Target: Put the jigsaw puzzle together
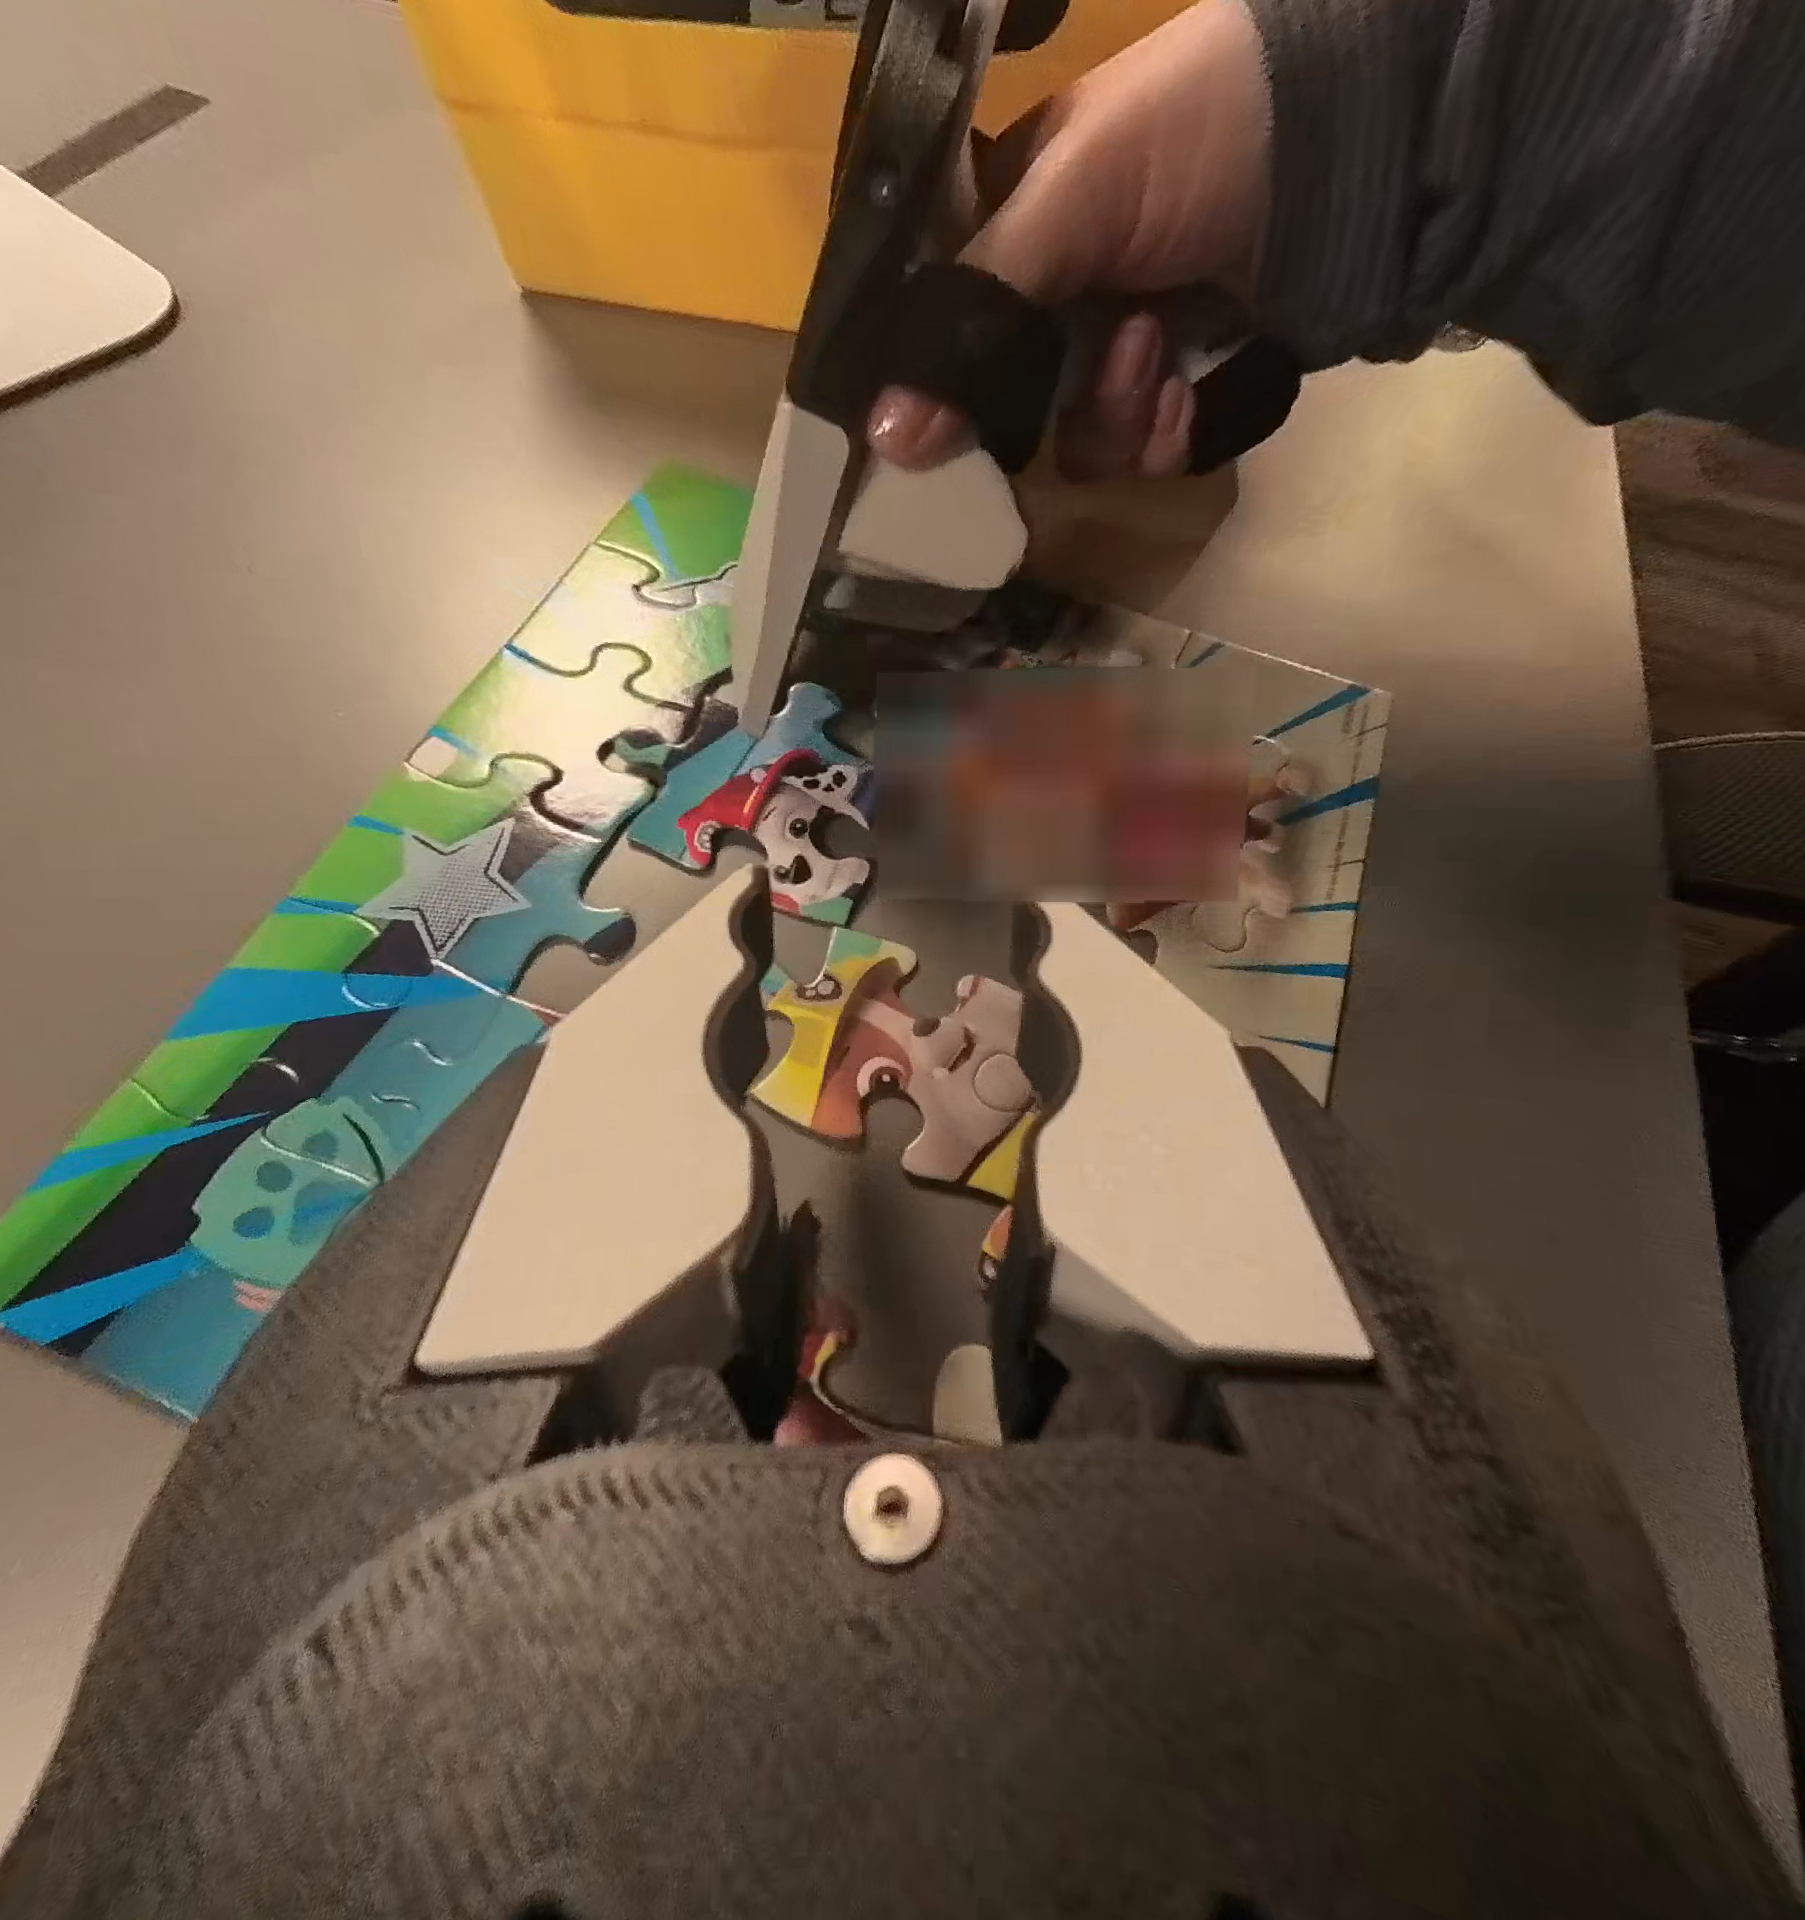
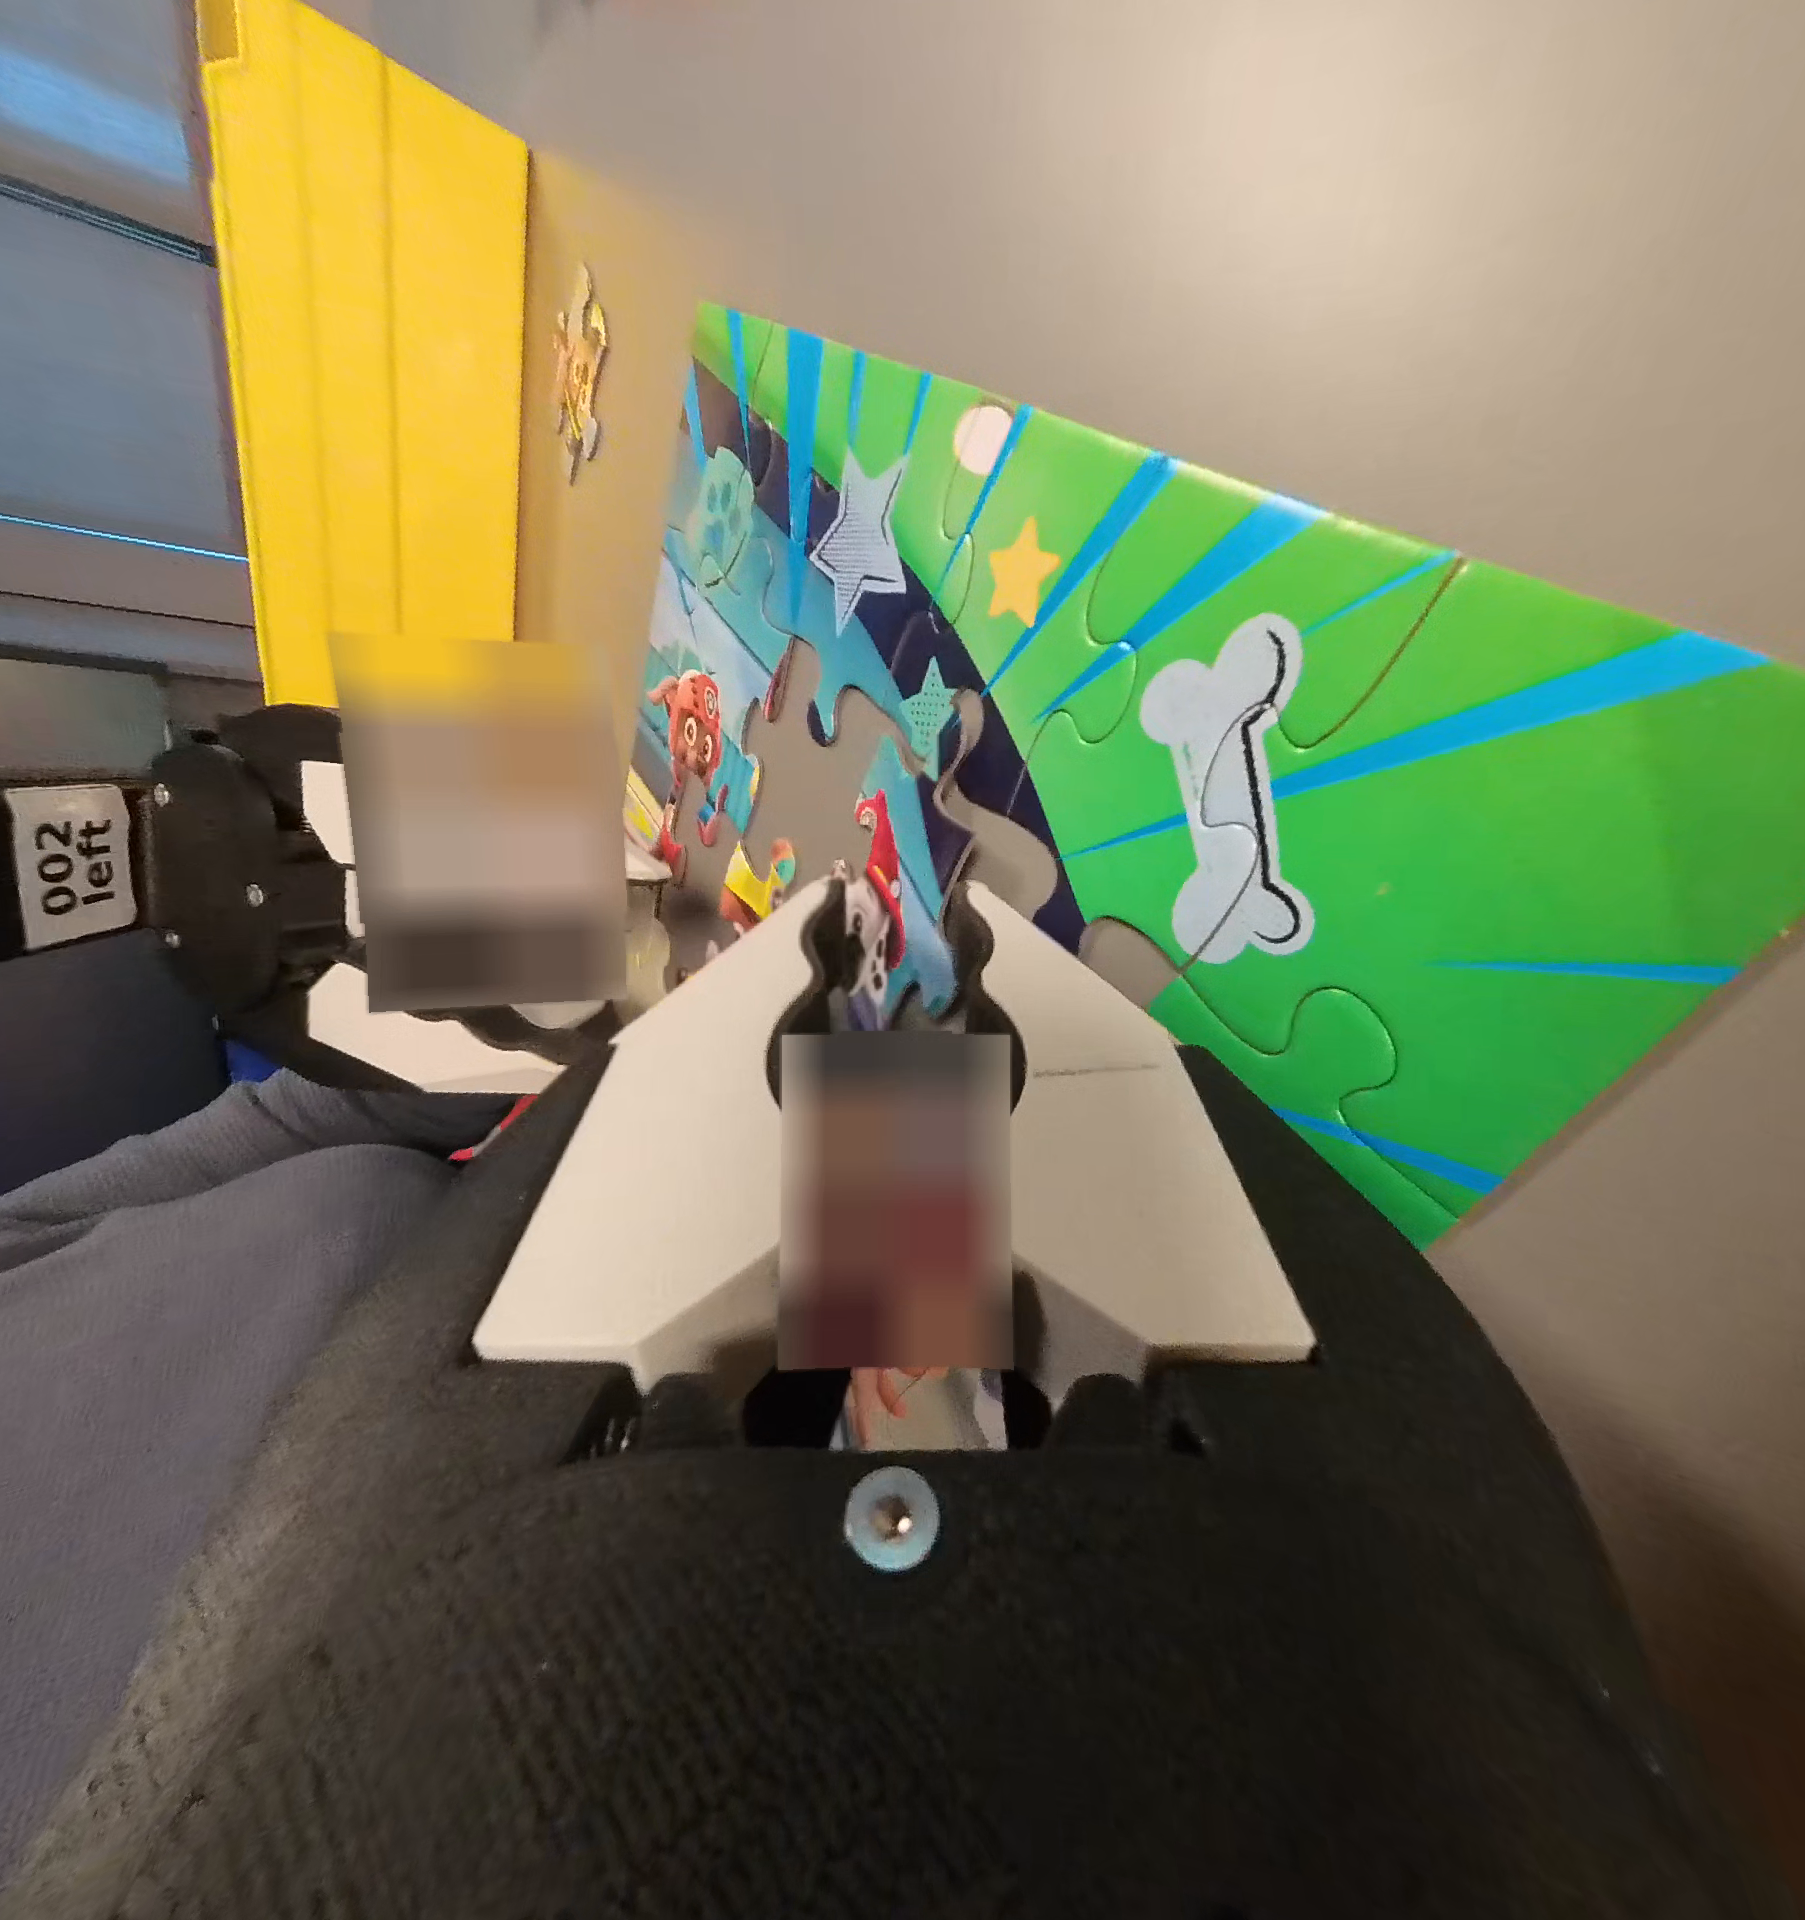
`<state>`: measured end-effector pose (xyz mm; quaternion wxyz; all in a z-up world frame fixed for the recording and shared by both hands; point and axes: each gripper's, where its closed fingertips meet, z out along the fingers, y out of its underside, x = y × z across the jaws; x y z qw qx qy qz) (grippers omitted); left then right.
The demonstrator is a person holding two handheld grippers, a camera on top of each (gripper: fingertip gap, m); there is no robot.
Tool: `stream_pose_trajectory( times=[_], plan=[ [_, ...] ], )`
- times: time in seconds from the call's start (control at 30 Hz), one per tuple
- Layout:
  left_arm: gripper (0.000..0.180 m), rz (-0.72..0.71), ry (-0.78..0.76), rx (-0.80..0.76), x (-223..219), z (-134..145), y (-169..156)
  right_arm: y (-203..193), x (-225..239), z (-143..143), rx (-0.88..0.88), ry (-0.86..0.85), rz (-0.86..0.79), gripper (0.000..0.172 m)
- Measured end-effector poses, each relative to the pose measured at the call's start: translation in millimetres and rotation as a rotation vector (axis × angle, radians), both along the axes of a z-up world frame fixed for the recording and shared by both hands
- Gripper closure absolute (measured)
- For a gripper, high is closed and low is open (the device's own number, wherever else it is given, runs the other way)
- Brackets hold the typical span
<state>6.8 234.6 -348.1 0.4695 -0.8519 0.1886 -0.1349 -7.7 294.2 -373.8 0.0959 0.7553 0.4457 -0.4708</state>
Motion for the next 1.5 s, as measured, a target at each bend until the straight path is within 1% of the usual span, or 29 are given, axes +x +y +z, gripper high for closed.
stream_pose_trajectory(
  times=[0.07, 0.2, 0.37, 0.47, 0.53, 0.67, 0.83, 1.07, 1.13, 1.2, 1.23, 1.3, 1.4, 1.5],
  plan=[
    [0.136, 0.002, 0.007, 0.006, -1, 0, 1, 2, -1, 1, 0.026, -0.003, -0.005, 0.151],
    [0.136, 0.010, 0.005, 0.011, -4, -1, 0, 3, 1, 0, 0.090, -0.025, 0.002, 0.152],
    [0.137, 0.018, 0.010, 0.019, -8, -2, -2, 4, 9, 0, 0.178, -0.061, 0.023, 0.149],
    [0.138, 0.024, 0.000, 0.028, -10, 0, -2, 8, 13, 1, 0.256, -0.054, 0.017, 0.152],
    [0.138, 0.027, -0.014, 0.025, -11, -1, -3, 4, 19, -3, 0.262, -0.083, 0.043, 0.155],
    [0.139, 0.028, -0.009, 0.016, -12, -4, -4, 2, 25, -4, 0.273, -0.091, 0.051, 0.156],
    [0.139, 0.029, -0.011, -0.020, -13, -13, -4, -2, 20, -3, 0.243, -0.051, 0.034, 0.155],
    [0.140, 0.036, -0.046, -0.020, -14, -11, -3, -4, 15, -2, 0.272, -0.003, 0.030, 0.153],
    [0.140, 0.037, -0.056, -0.016, -15, -10, -3, -4, 12, 4, 0.344, 0.059, 0.058, 0.153],
    [0.141, 0.038, -0.063, -0.012, -15, -9, -4, -5, 5, 16, 0.484, 0.175, 0.111, 0.159],
    [0.141, 0.039, -0.065, -0.013, -15, -9, -4, -5, 2, 20, 0.572, 0.217, 0.146, 0.167],
    [0.141, 0.038, -0.062, -0.017, -15, -10, -3, -11, -5, 23, 0.710, 0.279, 0.229, 0.171],
    [0.142, 0.037, -0.043, -0.019, -15, -11, -4, -25, -16, 15, 0.787, 0.279, 0.319, 0.171],
    [0.143, 0.037, -0.025, -0.019, -14, -12, -4, -24, -21, -1, 0.882, 0.210, 0.354, 0.172]
  ],
)
